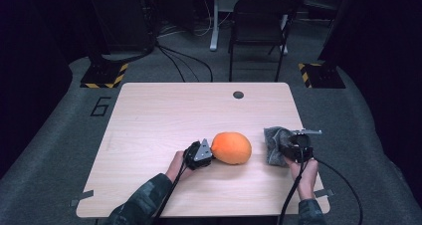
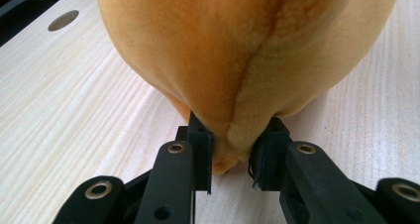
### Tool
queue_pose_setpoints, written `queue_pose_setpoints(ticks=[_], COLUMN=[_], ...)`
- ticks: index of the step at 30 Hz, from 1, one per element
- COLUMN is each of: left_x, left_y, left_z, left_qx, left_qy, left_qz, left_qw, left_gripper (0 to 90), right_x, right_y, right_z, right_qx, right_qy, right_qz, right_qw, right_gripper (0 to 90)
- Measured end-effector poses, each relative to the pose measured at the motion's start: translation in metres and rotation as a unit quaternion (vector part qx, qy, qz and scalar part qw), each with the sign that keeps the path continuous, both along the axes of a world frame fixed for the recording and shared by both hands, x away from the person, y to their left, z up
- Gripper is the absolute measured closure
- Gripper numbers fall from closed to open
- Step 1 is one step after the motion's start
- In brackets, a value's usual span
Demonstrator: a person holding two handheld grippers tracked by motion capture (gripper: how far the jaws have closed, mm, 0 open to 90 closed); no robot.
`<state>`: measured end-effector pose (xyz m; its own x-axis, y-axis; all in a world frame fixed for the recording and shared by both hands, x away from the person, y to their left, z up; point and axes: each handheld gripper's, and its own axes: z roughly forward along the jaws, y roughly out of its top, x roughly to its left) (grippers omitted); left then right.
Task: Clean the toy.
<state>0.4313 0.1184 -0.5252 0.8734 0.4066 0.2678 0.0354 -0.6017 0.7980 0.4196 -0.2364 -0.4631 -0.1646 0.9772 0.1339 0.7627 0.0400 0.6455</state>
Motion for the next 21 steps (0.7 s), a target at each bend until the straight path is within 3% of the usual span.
queue_pose_setpoints(ticks=[3, 11, 15, 18, 21], left_x=[-0.001, -0.001, -0.002, -0.004, -0.005], left_y=[0.0, 0.002, 0.004, 0.005, 0.006], left_z=[0.002, 0.017, 0.025, 0.029, 0.033], left_qx=[-0.006, -0.053, -0.083, -0.102, -0.128], left_qy=[0.001, 0.044, 0.069, 0.075, 0.088], left_qz=[-0.001, -0.002, -0.004, -0.006, -0.002], left_qw=[1.0, 0.9976, 0.9942, 0.9919, 0.9878], left_gripper=[74.9, 76.3, 76.8, 76.9, 76.9], right_x=[0.0, 0.0, -0.001, -0.001, 0.0], right_y=[0.0, -0.004, -0.006, -0.006, -0.006], right_z=[0.0, 0.001, 0.003, 0.003, 0.003], right_qx=[-0.002, 0.005, 0.008, 0.008, 0.006], right_qy=[-0.002, -0.005, -0.006, -0.005, -0.009], right_qz=[0.004, -0.001, -0.003, -0.006, -0.001], right_qw=[1.0, 1.0, 0.9999, 0.9999, 0.9999], right_gripper=[74.8, 74.6, 74.6, 74.7, 74.6])
